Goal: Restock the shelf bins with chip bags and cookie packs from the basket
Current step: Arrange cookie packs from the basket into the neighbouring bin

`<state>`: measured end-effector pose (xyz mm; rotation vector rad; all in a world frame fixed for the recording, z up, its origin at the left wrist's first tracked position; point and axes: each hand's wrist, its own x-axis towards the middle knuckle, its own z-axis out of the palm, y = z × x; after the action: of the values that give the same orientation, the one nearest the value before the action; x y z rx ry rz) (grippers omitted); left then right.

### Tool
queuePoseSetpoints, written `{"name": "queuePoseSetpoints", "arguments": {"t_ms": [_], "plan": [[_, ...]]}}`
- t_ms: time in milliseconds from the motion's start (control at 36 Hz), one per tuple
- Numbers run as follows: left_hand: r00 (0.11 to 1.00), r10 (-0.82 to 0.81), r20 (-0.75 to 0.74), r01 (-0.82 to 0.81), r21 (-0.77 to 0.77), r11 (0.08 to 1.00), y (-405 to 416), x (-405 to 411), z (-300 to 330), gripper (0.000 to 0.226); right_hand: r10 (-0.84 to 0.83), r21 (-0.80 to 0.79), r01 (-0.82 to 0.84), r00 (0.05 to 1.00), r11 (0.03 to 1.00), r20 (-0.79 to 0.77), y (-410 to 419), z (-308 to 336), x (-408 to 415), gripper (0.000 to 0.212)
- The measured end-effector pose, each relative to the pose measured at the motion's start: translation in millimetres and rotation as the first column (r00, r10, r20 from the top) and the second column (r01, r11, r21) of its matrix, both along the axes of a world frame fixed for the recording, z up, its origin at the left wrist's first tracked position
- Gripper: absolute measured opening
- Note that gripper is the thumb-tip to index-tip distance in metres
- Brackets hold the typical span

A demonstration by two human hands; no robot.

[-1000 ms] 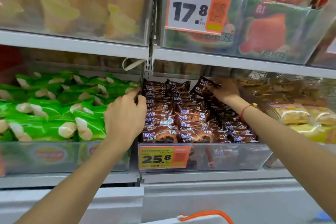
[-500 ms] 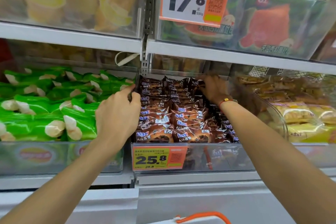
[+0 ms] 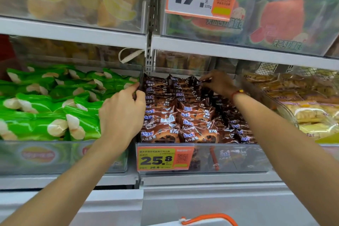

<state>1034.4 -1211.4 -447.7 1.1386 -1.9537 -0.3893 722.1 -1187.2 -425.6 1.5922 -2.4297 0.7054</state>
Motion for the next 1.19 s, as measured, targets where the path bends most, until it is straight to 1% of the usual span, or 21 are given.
{"name": "queuePoseSetpoints", "arguments": {"t_ms": [83, 222, 306, 389, 472, 528, 611, 694, 778, 889, 972, 1083, 1194], "plan": [[1.000, 0.005, 0.000, -0.005, -0.004, 1.000, -2.0, -0.3, -1.3, 0.037, -0.007, -0.004, 0.007, 0.999, 1.000, 0.051, -4.0, 2.5, -2.7, 0.026], [1.000, 0.006, 0.001, -0.006, -0.001, 1.000, -2.8, -0.7, -2.7, 0.038, -0.081, -0.081, 0.082, 0.997, 0.993, 0.012, -7.6, -6.7, 2.4, 0.028], [1.000, 0.011, 0.015, -0.011, 0.000, 1.000, -3.3, -1.2, -2.2, 0.038, -0.079, -0.054, 0.079, 0.997, 0.995, 0.001, -3.1, -8.4, 4.2, 0.029], [1.000, 0.015, 0.028, -0.015, 0.002, 1.000, -3.2, -0.8, -2.4, 0.038, -0.048, -0.031, 0.048, 0.999, 0.998, 0.024, 9.0, -7.1, 10.2, 0.043], [0.999, 0.019, 0.047, -0.019, -0.004, 1.000, -2.5, 0.1, -2.1, 0.037, -0.015, -0.007, 0.015, 1.000, 1.000, -0.014, 25.8, -5.1, 17.4, 0.050], [0.999, 0.014, 0.052, -0.014, -0.013, 1.000, -2.7, 0.7, -1.5, 0.035, -0.015, -0.001, 0.015, 1.000, 1.000, -0.009, 40.4, -1.8, 25.0, 0.047], [0.997, 0.022, 0.075, -0.020, -0.036, 0.999, -3.2, 0.0, -0.9, 0.036, 0.029, -0.024, -0.029, 0.999, 0.999, 0.033, 66.5, 3.1, 40.8, 0.035], [0.995, 0.033, 0.091, -0.026, -0.076, 0.997, -3.8, -2.0, -1.5, 0.035, 0.062, -0.112, -0.046, 0.988, 0.993, 0.140, 93.0, 5.3, 55.7, 0.030], [0.992, 0.056, 0.115, -0.041, -0.129, 0.991, 1.4, -3.1, 2.7, 0.031, 0.047, -0.194, -0.022, 0.991, 0.981, 0.126, 123.6, 10.2, 74.1, 0.029], [0.981, 0.094, 0.171, -0.053, -0.228, 0.972, 6.2, 0.0, 11.1, 0.030, 0.097, -0.279, -0.053, 0.985, 0.959, 0.146, 162.8, 14.5, 110.3, 0.022], [0.976, 0.047, 0.211, 0.008, -0.254, 0.967, 14.8, 8.0, 16.8, 0.030, 0.140, -0.240, -0.091, 0.970, 0.966, 0.198, 188.6, 13.7, 137.1, 0.018], [0.990, -0.089, 0.111, 0.119, -0.295, 0.948, 47.4, 23.6, 12.9, 0.029, 0.195, -0.108, -0.172, 0.946, 0.979, 0.258, 215.8, -2.0, 164.6, 0.021], [0.975, -0.219, 0.023, 0.217, -0.263, 0.940, 97.3, 41.6, -9.3, 0.024, 0.162, 0.096, -0.208, 0.920, 0.973, 0.358, 232.0, -38.0, 175.4, 0.017]]}}
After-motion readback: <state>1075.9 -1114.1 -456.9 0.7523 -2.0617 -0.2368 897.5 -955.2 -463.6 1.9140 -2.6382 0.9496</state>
